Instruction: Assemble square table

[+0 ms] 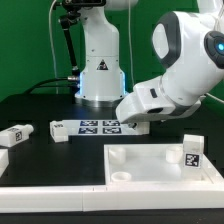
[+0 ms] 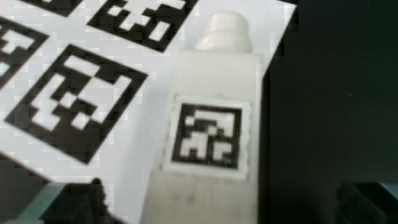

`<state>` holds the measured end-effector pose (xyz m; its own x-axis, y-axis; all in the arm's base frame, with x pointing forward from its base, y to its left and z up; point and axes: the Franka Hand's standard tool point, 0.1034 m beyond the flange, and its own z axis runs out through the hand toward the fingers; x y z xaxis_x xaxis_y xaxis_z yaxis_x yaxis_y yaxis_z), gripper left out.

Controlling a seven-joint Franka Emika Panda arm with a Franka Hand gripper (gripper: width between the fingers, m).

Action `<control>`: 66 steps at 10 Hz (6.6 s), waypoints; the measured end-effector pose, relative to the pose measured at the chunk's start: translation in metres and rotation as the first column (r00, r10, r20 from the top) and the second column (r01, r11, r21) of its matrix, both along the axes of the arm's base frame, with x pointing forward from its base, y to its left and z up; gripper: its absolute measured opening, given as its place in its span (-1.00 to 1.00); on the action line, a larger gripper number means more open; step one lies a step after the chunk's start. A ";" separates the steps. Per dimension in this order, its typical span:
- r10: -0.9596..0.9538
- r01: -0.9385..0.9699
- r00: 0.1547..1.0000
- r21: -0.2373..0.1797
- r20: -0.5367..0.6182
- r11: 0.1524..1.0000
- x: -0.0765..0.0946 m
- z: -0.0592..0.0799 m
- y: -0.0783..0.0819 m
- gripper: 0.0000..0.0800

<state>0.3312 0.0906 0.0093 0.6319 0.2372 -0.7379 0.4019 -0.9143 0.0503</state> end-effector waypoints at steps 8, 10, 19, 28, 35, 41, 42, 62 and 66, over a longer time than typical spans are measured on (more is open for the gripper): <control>-0.044 0.043 0.998 -0.019 -0.038 0.999 -0.005 -0.003 -0.005 -0.27; -0.044 0.044 0.998 -0.019 -0.038 0.999 -0.005 -0.003 -0.005 -0.27; -0.197 0.183 0.965 0.095 0.171 0.979 0.066 0.083 -0.038 -0.27; -0.297 0.048 0.581 0.333 0.758 0.942 0.197 0.130 -0.058 -0.27; -0.249 -0.085 0.240 0.276 0.938 0.958 0.247 0.143 -0.094 -0.27; -0.267 -0.100 0.246 0.299 0.932 0.949 0.271 0.147 -0.059 -0.27; -0.260 -0.104 0.251 0.293 0.933 0.950 0.270 0.146 -0.070 -0.27; -0.331 -0.069 0.193 0.349 0.924 0.935 0.284 0.071 -0.085 -0.27; -0.329 -0.070 0.177 0.346 0.927 0.936 0.287 0.066 -0.087 -0.27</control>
Offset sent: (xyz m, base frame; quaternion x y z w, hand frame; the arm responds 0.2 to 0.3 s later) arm 0.0000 0.0000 0.0000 0.0000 0.0000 0.0000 1.0000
